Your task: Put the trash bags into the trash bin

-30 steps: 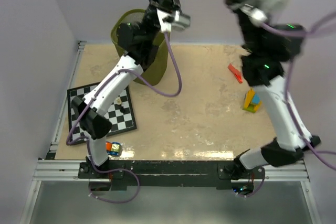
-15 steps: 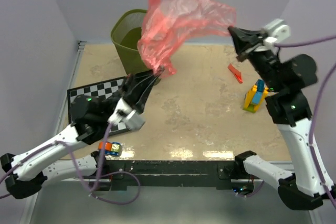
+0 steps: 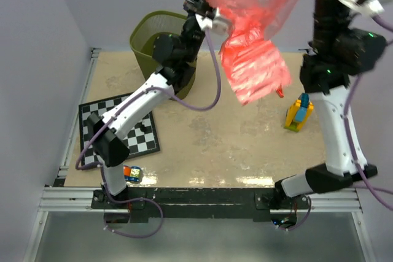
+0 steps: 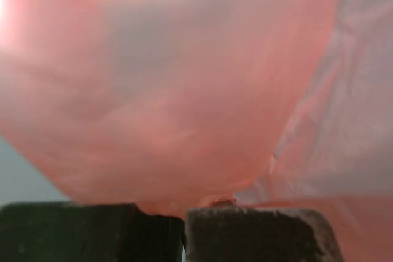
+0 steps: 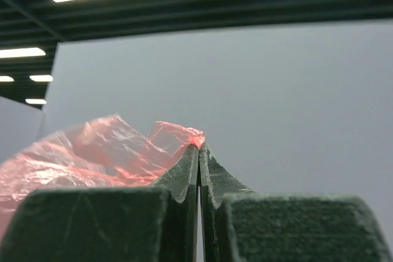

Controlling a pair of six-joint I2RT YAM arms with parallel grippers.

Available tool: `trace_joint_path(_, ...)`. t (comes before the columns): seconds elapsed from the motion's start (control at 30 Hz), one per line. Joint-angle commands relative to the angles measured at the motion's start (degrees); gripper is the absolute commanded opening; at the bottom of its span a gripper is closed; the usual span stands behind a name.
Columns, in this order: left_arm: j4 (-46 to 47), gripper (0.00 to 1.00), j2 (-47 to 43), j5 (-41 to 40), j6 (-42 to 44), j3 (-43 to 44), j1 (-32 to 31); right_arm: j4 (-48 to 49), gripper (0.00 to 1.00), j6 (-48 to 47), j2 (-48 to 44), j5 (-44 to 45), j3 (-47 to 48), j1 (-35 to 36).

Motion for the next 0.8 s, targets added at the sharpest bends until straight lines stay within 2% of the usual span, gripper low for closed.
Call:
trace_joint_path(0.0,-6.2,0.0,1.9,-9.2,-9.2,11.4,3.1,-1.9,0.0,2.6,7.1,10.8,0.1,-0.1)
trace_joint_path(0.17,-3.0,0.0,-1.2,-5.5,-9.2,5.4,3.9,0.0,0.0,0.7,4.7,12.3,-7.5,-0.2)
trace_joint_path(0.3,-4.8,0.0,-2.2,-7.4,-10.3,4.6,4.6,-2.4,0.0,-1.2,5.1,16.5,-7.6,-0.9)
trace_joint_path(0.4,-14.5,0.0,-7.8,-5.1,-16.8,-0.4,5.9,-10.3,0.0,1.7,4.8,17.7,-5.6,-4.1)
trace_joint_path(0.5,-30.2,0.0,-16.6,9.9,-27.6,-7.3,9.5,-22.0,0.0,1.4,2.3,13.9,-5.8,-6.0)
trace_joint_path(0.57,-37.4,0.0,-21.1,15.8,-32.1,-12.7,9.7,-28.8,0.0,1.1,-0.6,7.7,-8.5,-6.1)
trace_joint_path(0.67,-45.7,0.0,-25.6,20.1,-37.9,-19.8,9.7,-36.1,0.0,-2.0,-8.2,-6.8,-18.1,-6.1)
trace_joint_path(0.77,-54.9,0.0,-28.2,19.4,-43.6,-24.4,9.7,-41.3,0.0,-3.1,-17.2,-11.9,-32.7,-6.1)
